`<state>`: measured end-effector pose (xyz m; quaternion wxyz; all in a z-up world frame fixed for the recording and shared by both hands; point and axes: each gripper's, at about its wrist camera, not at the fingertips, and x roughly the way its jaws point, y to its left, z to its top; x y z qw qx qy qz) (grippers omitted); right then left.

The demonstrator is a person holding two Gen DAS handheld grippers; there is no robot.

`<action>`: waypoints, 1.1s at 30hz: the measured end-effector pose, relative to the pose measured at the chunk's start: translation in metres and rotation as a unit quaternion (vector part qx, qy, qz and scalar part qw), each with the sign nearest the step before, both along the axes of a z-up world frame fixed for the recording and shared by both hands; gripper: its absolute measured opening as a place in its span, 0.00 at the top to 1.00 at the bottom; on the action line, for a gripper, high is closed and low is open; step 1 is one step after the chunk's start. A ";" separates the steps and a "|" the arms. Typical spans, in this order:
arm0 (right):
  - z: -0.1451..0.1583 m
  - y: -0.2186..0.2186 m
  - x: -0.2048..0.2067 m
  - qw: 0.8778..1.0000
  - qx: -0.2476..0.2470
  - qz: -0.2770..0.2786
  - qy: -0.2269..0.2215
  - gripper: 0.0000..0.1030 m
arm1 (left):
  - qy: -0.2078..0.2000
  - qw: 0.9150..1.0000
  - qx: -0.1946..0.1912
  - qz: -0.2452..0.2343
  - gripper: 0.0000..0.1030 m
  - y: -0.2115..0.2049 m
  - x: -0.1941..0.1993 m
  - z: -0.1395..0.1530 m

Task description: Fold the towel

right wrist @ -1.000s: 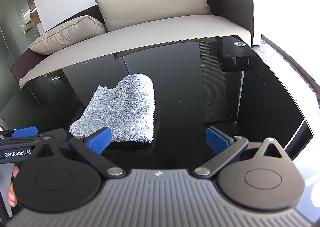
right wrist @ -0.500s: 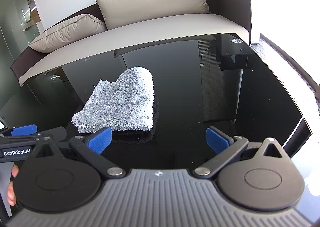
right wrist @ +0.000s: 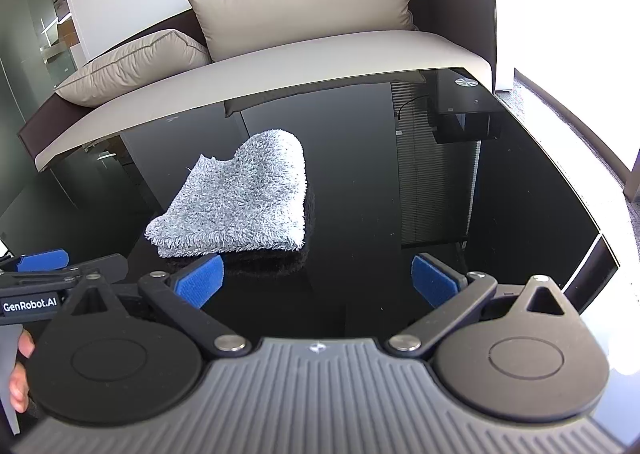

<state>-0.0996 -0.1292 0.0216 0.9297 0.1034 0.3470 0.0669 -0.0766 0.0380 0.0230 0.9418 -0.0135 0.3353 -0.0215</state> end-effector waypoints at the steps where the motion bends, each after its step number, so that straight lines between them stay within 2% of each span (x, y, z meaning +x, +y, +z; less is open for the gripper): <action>1: -0.001 0.000 -0.001 1.000 0.000 0.000 0.001 0.00 | 0.000 1.000 0.000 0.000 0.01 0.000 0.000 0.000; 33: -0.006 0.004 -0.010 1.000 -0.006 0.002 0.007 0.00 | -0.003 1.000 0.004 -0.004 0.01 -0.003 -0.010 0.000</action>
